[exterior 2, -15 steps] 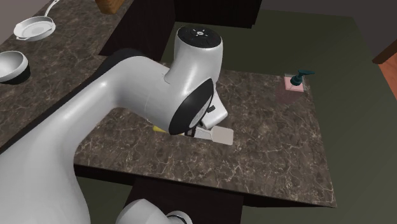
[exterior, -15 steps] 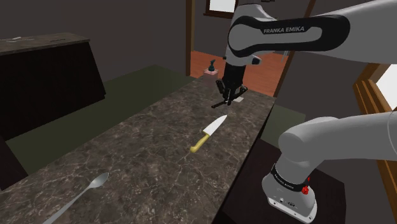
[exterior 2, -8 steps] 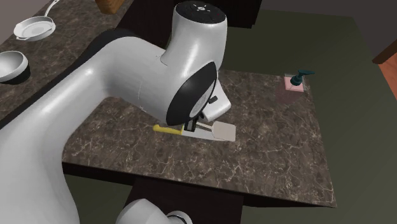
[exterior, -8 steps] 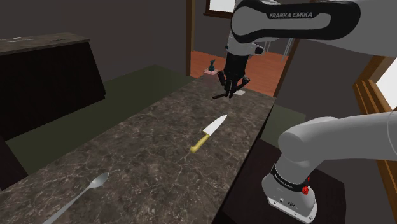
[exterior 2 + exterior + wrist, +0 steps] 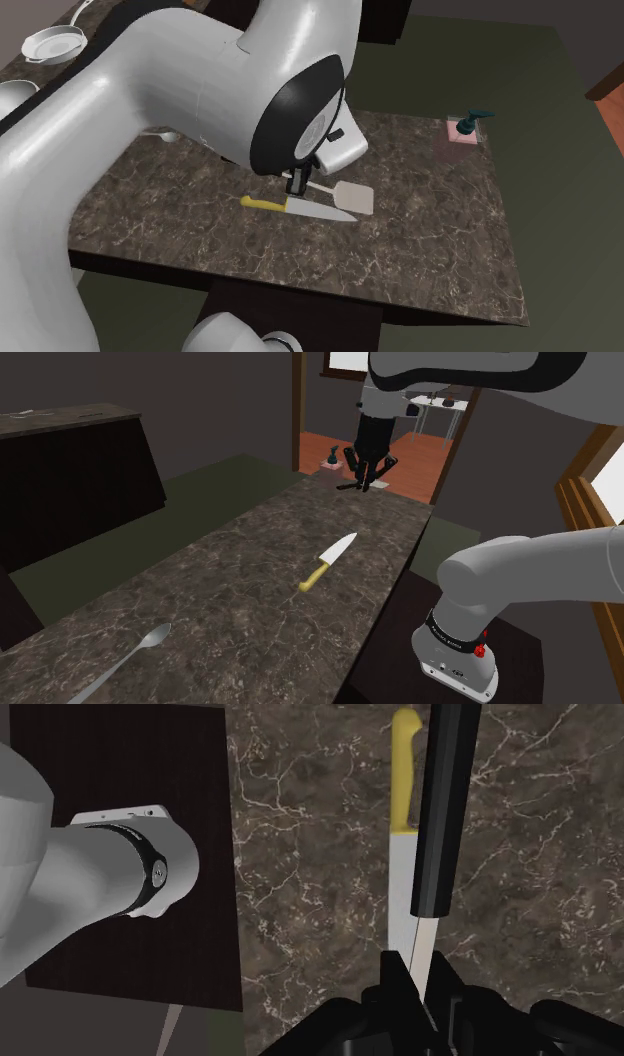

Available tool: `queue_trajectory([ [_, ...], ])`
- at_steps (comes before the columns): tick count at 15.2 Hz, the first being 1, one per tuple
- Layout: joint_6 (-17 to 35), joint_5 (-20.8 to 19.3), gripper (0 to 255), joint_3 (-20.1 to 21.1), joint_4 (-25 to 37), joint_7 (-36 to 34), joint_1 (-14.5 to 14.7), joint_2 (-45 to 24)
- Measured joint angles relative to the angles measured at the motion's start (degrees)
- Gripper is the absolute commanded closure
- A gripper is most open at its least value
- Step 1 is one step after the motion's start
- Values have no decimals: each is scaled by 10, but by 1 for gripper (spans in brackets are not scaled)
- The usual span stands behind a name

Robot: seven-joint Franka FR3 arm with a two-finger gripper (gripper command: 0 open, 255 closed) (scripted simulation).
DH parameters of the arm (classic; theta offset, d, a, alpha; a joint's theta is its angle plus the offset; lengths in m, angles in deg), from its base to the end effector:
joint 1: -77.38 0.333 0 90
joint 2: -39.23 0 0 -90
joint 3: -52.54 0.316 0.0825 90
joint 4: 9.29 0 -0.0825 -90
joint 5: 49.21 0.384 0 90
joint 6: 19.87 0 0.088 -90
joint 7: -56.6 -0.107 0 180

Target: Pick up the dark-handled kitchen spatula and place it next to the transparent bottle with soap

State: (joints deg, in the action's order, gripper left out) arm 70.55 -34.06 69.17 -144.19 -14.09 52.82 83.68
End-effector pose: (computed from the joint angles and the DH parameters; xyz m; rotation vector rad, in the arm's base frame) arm 0.3251 0.0076 0.5751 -2.3079 2.0640 0.0757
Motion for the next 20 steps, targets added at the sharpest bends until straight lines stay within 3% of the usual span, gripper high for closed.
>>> queue_trajectory([
  [3,-9,-4,255,-1,24,0,-4,-15],
  [9,29,-29,255,5,108,8,-31,-139],
  [20,41,-98,255,21,339,-3,-61,-389],
])
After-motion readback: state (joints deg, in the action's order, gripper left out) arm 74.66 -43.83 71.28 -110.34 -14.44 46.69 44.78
